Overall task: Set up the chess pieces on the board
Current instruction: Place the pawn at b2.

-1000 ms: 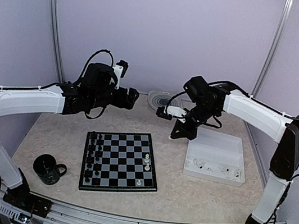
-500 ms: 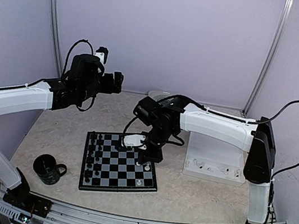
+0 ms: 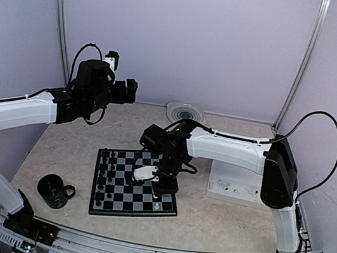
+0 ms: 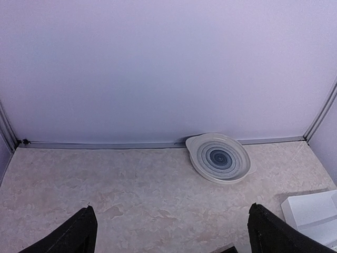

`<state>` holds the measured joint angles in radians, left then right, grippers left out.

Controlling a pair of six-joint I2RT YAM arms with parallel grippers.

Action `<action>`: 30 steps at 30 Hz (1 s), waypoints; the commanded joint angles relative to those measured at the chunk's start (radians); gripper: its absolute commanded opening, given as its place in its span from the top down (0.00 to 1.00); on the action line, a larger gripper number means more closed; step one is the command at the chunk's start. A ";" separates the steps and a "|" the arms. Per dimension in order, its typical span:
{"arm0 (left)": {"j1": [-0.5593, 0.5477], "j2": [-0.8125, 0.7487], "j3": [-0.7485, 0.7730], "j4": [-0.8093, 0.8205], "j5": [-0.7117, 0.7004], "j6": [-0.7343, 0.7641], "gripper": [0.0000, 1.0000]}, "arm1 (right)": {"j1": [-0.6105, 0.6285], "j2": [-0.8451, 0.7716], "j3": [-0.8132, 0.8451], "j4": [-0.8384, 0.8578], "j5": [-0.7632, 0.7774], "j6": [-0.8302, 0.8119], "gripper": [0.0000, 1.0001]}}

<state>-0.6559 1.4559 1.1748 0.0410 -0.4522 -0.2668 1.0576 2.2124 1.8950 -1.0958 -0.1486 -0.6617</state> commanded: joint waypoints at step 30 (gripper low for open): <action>0.002 -0.025 -0.010 0.031 0.043 0.002 0.02 | 0.004 0.021 0.032 -0.002 0.017 -0.006 0.74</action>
<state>-0.6559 1.4502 1.1732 0.0448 -0.4232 -0.2661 1.0580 2.2517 1.9030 -1.0962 -0.1257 -0.6617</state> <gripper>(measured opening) 0.985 0.254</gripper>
